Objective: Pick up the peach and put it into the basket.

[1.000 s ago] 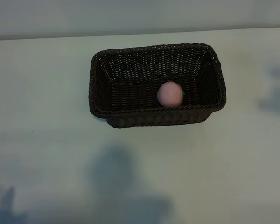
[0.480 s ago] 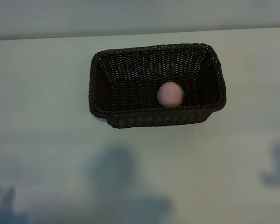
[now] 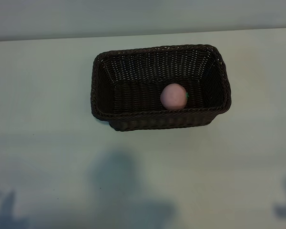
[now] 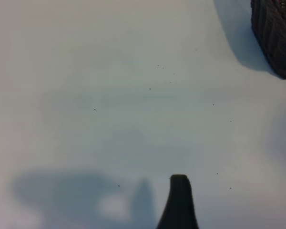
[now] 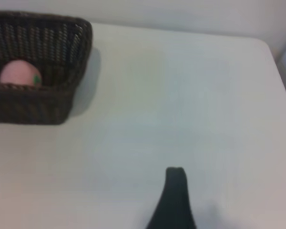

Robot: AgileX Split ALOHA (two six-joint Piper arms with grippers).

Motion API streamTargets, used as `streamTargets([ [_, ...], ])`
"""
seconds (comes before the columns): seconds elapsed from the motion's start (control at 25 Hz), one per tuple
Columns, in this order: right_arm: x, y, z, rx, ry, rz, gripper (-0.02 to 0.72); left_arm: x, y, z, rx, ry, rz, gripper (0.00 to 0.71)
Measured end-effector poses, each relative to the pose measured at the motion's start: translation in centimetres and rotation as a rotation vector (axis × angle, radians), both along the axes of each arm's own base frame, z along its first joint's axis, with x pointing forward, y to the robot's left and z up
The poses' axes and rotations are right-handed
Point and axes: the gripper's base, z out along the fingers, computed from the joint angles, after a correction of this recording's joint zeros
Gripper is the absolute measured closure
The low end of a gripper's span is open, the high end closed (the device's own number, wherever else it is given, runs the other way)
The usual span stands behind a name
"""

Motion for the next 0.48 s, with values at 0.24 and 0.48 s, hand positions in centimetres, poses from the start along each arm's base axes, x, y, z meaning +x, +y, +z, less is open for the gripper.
streamTargets([
  [0.24, 1.1, -0.6, -2.4, 0.013, 0.087, -0.062, 0.108, 0.0, 0.0, 0.0, 0.000, 0.000, 0.000, 0.117],
  [0.48, 1.4, -1.0, -2.8, 0.057, 0.084, -0.121, 0.108, 0.0, 0.0, 0.0, 0.000, 0.000, 0.000, 0.117],
])
